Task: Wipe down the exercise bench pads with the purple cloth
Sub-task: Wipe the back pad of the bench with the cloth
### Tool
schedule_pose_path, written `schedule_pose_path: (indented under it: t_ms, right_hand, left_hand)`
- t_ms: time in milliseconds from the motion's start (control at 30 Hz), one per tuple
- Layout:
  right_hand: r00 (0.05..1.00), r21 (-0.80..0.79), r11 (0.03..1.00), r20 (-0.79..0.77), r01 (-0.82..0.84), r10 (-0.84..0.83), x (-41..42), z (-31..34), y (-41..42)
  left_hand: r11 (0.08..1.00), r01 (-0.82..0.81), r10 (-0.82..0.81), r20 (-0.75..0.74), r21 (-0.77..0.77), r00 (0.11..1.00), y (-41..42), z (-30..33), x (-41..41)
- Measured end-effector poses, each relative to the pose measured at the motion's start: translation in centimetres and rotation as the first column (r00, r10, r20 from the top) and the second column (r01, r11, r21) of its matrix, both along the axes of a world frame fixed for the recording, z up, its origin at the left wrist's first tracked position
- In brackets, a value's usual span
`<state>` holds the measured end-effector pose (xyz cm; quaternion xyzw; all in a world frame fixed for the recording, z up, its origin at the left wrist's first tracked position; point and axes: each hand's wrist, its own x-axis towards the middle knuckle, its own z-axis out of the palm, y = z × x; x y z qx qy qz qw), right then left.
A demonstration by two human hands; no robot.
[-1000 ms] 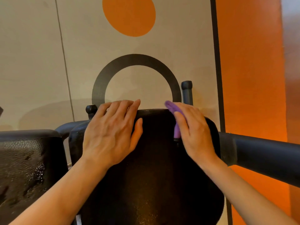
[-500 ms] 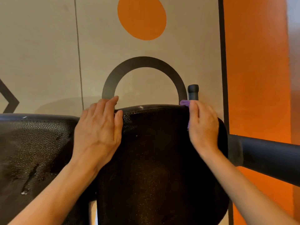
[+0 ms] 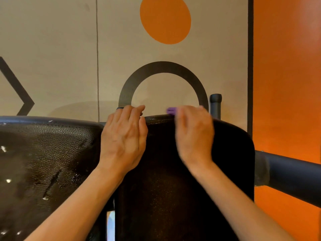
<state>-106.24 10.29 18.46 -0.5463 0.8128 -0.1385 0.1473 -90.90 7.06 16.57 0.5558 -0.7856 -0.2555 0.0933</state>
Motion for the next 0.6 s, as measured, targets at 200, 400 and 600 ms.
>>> schedule_pose_path:
  t_ms: [200,400,600]
  right_hand:
    - [0.951,-0.014,0.959,0.126,-0.282,0.282,-2.8,0.5,0.6]
    - [0.997,-0.077,0.994,-0.007,-0.074,0.073,2.5,0.1,-0.4]
    - [0.967,0.051,0.970,0.111,-0.237,0.230,-2.0,1.3,0.0]
  left_hand:
    - [0.999,0.012,-0.012,-0.003,0.051,1.000,-0.4,0.1,0.1]
    - [0.999,0.022,-0.021,-0.026,0.038,0.999,-0.2,0.2,0.1]
    - [0.992,0.124,-0.124,0.028,0.009,0.992,-0.3,2.2,2.2]
